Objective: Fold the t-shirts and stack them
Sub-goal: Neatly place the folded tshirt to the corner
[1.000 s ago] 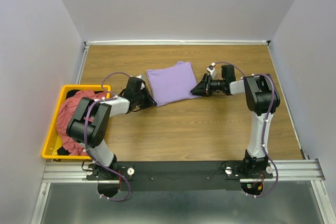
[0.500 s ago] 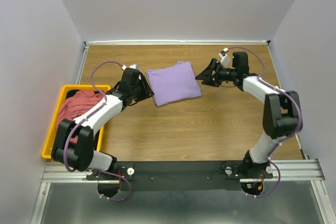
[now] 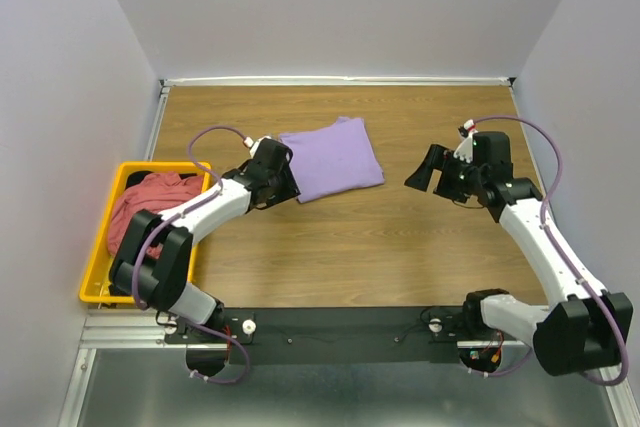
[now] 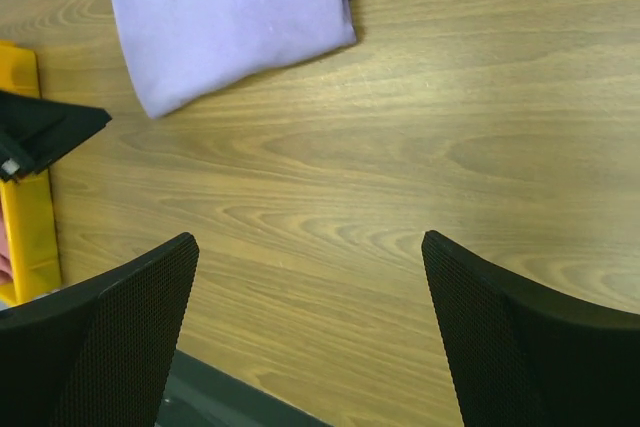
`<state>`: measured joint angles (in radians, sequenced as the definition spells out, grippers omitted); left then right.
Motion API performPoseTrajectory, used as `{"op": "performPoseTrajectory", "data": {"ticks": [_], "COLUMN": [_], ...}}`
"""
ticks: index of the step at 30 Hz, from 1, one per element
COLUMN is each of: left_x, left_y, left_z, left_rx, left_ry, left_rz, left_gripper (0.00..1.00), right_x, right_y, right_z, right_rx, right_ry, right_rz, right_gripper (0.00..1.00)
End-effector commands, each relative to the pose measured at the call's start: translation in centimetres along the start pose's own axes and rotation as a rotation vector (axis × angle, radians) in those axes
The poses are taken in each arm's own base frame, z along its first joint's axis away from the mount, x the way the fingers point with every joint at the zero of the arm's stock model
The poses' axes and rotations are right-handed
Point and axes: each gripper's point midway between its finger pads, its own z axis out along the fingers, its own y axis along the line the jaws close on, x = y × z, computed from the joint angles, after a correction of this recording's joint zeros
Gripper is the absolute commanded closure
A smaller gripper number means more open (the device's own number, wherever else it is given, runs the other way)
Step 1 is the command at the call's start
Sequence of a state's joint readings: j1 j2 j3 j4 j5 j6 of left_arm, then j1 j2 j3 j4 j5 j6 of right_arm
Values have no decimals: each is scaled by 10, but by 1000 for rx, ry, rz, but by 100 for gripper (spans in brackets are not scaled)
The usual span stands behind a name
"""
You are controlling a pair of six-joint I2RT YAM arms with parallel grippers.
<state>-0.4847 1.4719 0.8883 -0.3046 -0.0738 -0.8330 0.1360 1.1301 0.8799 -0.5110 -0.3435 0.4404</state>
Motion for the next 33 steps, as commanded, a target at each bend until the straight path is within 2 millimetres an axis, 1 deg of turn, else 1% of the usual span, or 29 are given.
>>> {"op": "performPoseTrajectory", "data": {"ticks": [1,2,3,4,7,9,11,14,17,18,19,22,23,25,26,27,29,30,31,32,33], "left_x": [-10,-10,-5,-8,-11,-11,-12,-8,1,8,12,24,27,30,32,27,16,15,0,-12,-19], "left_y": [-1,-2,1,-4,-8,-11,-12,-11,-10,-8,-7,2,4,9,13,12,19,28,28,35,41], "left_z": [23,27,36,38,50,58,63,71,78,81,82,90,91,94,95,95,95,93,93,92,92], "left_rx": [-50,-57,-76,-72,-78,-83,-91,-109,-132,-153,-161,-194,-201,-225,-244,-250,-301,-344,-362,-386,-406], "left_ry": [-27,-20,-1,-4,-1,8,9,18,43,59,67,103,109,120,129,120,92,102,70,58,58], "left_rz": [-38,-37,-38,-45,-48,-50,-55,-65,-61,-53,-51,-44,-44,-40,-32,-24,13,39,78,91,116], "left_gripper": [47,47,47,47,46,44,44,44,44,45,46,57,66,76,88,93,100,100,100,100,100], "right_x": [16,18,19,23,31,36,38,42,45,46,45,46,48,48,48,48,48,48,48,47,46], "right_y": [-18,-17,-15,-14,-10,-7,-2,6,13,16,17,22,25,27,29,29,30,31,31,31,30], "right_z": [-11,-11,-12,-12,-14,-15,-17,-18,-19,-20,-20,-21,-22,-22,-23,-23,-24,-25,-25,-27,-27], "right_rx": [74,67,56,45,24,15,4,-2,-6,-4,-4,-2,-8,-11,-15,-15,-15,-19,-21,-20,-16], "right_ry": [15,19,19,28,37,39,38,36,35,33,31,24,28,25,23,22,17,16,14,6,2], "right_rz": [-27,-30,-29,-26,-33,-53,-73,-116,-158,-178,-188,-221,-229,-239,-246,-246,-251,-253,-258,-261,-263], "right_gripper": [0,0,0,0,0,0,0,0,0,0,0,0,0,0,0,0,0,0,0,0,0]}}
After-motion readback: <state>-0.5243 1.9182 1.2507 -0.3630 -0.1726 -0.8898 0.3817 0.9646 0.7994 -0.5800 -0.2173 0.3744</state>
